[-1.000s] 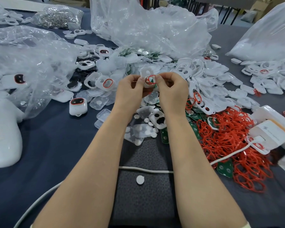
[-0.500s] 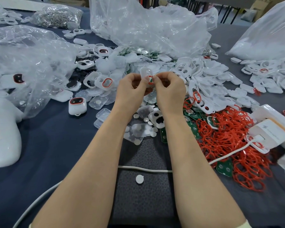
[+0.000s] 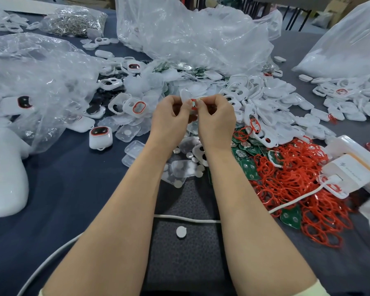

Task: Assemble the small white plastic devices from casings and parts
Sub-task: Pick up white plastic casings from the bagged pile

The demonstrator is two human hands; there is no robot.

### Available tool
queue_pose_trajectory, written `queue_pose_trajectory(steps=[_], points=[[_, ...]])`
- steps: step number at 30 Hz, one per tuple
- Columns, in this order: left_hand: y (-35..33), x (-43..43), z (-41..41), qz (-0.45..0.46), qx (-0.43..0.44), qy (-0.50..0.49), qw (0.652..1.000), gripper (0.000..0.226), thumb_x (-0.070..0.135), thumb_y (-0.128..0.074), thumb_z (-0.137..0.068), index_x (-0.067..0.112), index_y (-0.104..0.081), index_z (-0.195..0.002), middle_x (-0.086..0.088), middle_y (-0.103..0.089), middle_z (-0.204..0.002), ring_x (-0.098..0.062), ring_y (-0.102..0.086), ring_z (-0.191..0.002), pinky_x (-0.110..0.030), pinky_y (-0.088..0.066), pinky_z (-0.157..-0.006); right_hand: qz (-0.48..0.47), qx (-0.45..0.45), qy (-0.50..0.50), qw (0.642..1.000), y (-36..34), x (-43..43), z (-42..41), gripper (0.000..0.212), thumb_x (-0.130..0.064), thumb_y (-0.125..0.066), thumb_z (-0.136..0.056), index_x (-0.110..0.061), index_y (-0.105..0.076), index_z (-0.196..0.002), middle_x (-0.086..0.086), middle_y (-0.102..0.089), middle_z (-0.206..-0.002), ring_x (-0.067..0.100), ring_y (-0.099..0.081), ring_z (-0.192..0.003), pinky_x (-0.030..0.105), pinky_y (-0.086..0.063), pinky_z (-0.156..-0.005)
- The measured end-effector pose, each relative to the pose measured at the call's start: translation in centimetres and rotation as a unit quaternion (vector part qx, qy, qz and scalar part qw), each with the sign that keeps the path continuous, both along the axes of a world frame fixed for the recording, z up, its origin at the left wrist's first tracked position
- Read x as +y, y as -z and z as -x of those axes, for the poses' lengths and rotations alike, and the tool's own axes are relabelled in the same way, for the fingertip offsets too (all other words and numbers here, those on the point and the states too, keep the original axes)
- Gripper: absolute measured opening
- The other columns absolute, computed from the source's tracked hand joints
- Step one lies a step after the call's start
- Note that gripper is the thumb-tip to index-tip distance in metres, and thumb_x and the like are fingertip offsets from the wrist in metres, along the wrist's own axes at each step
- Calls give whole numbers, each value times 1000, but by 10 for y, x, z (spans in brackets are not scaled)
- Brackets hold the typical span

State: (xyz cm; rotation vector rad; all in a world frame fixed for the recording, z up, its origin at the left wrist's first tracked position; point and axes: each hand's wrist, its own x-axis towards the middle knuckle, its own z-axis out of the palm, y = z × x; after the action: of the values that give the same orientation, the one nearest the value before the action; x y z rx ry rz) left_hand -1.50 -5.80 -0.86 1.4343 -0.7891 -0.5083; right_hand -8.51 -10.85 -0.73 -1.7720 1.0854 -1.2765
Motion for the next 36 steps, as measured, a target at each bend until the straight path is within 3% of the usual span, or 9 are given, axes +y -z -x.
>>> queue_pose_trajectory(steps=[4, 7, 10, 12, 14, 17, 20, 29, 36], points=[[-1, 3, 0, 0, -3, 5, 1000, 19, 19, -62, -93, 2, -59, -102, -15, -70, -93, -25, -70, -89, -44, -55, -88, -32, -31, -28, 999, 0, 1, 1, 8, -11, -64, -89, -7, -63, -82, -3, -60, -75, 13, -58, -74, 20, -48, -70], [-1, 4, -1, 6, 5, 10, 1000, 15, 16, -61, -94, 4, -59, -102, -13, -69, -93, -21, -70, -88, -38, -57, -86, -112, -90, -83, 986, -3, -2, 5, 8, -9, -64, -89, -8, -62, -81, 1, -61, -73, 13, -57, -69, 24, -49, -66], [-3, 5, -3, 17, 25, 27, 999, 13, 15, -61, -94, 5, -59, -102, -14, -70, -96, -24, -70, -93, -33, -57, -85, -267, -210, -174, 924, -8, -6, 10, 4, -6, -60, -92, -10, -59, -93, 5, -62, -78, 11, -58, -65, 21, -49, -59], [-4, 5, -4, 28, 47, 44, 998, 14, 13, -60, -94, 4, -60, -104, -14, -71, -96, -26, -70, -95, -31, -57, -84, -307, -234, -194, 902, -10, -9, 14, 9, -7, -60, -92, -10, -58, -101, 4, -62, -80, 9, -58, -63, 18, -49, -56], [-3, 6, -5, 32, 67, 57, 996, 19, 12, -59, -94, 0, -60, -108, -14, -71, -97, -24, -71, -93, -29, -57, -84, -261, -202, -182, 926, -9, -10, 15, 8, -8, -61, -92, -11, -60, -99, 4, -63, -81, 10, -60, -67, 20, -50, -59], [-2, 5, -5, 35, 105, 62, 992, 18, 13, -59, -94, 1, -61, -107, -12, -71, -94, -19, -71, -88, -26, -57, -83, -104, -76, -115, 985, -6, -8, 15, 4, -13, -64, -90, -10, -64, -93, 3, -65, -84, 14, -62, -78, 24, -51, -67], [-1, 3, -5, 33, 131, 70, 988, 17, 17, -55, -97, 3, -62, -104, -11, -71, -91, -18, -70, -86, -25, -56, -83, -10, -6, -68, 998, -4, -8, 12, 5, -15, -64, -90, -10, -65, -89, 1, -65, -84, 13, -60, -78, 22, -49, -72], [-1, 2, -6, 32, 106, 42, 993, 16, 12, -48, -100, 15, -60, -89, -2, -68, -80, -7, -68, -69, -19, -56, -74, -13, 27, -85, 996, -5, -12, 17, 5, -15, -65, -89, -11, -68, -89, 0, -68, -85, 13, -63, -81, 22, -51, -74], [0, 2, -5, 30, 56, 43, 997, 19, 14, -46, -101, 21, -58, -87, 3, -68, -77, -7, -68, -73, -17, -54, -70, -10, 28, -73, 997, -5, -12, 17, 5, -15, -66, -88, -11, -68, -88, -1, -67, -81, 10, -62, -77, 22, -51, -74]])
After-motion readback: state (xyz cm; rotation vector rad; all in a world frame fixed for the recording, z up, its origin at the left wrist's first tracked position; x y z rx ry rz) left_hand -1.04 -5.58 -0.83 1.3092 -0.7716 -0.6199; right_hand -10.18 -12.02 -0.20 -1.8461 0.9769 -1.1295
